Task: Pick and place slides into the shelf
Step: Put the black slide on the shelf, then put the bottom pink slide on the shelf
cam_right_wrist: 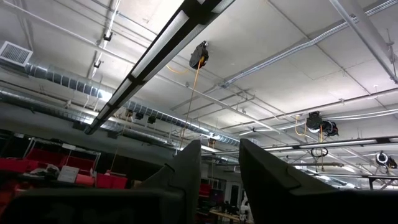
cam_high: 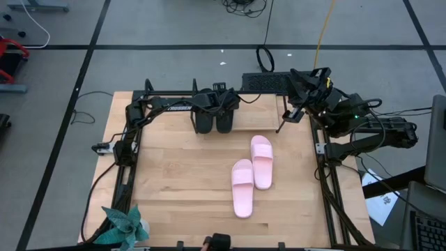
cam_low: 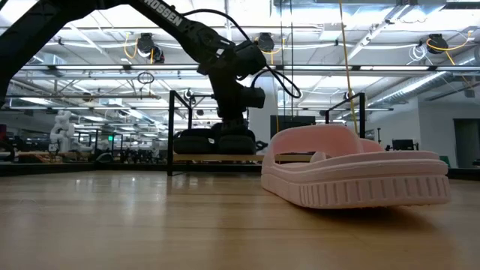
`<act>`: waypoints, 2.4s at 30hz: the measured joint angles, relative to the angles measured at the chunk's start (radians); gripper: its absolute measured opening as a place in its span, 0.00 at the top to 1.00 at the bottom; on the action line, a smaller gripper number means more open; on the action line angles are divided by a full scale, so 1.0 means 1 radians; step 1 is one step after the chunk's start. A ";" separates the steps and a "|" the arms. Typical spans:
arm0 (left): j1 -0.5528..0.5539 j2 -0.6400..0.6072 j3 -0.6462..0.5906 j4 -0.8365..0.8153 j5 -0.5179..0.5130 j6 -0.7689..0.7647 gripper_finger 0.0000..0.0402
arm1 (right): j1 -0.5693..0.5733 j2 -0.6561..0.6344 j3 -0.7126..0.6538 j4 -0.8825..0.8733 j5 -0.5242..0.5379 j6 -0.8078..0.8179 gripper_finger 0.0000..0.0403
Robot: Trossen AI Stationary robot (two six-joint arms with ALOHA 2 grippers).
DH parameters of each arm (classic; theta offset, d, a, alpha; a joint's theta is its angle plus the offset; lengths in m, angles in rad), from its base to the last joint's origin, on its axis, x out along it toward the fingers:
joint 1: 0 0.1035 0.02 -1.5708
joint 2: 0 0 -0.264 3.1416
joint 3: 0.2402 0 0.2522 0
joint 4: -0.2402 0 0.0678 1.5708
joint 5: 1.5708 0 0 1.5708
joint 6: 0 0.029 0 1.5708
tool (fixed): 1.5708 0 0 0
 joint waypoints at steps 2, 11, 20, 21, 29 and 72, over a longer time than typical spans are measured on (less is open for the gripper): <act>0.000 0.000 0.000 -0.001 0.003 0.000 0.63 | 0.000 0.000 0.000 -0.001 0.000 0.000 0.76; -0.016 0.000 0.000 -0.007 0.005 -0.008 0.63 | 0.000 0.000 0.000 -0.002 0.000 0.000 0.76; -0.034 0.000 0.000 -0.027 -0.013 -0.030 0.63 | 0.000 0.000 0.000 -0.002 0.000 0.000 0.76; -0.034 0.000 0.000 -0.031 -0.013 -0.034 0.63 | 0.000 0.000 0.000 -0.002 0.000 0.000 0.76; -0.041 0.000 0.000 -0.030 -0.039 -0.034 0.63 | 0.000 0.000 0.000 -0.004 0.000 0.000 0.76; -0.168 -0.121 0.039 -0.147 -0.104 -0.102 0.63 | 0.000 -0.001 0.000 -0.055 0.003 0.053 0.76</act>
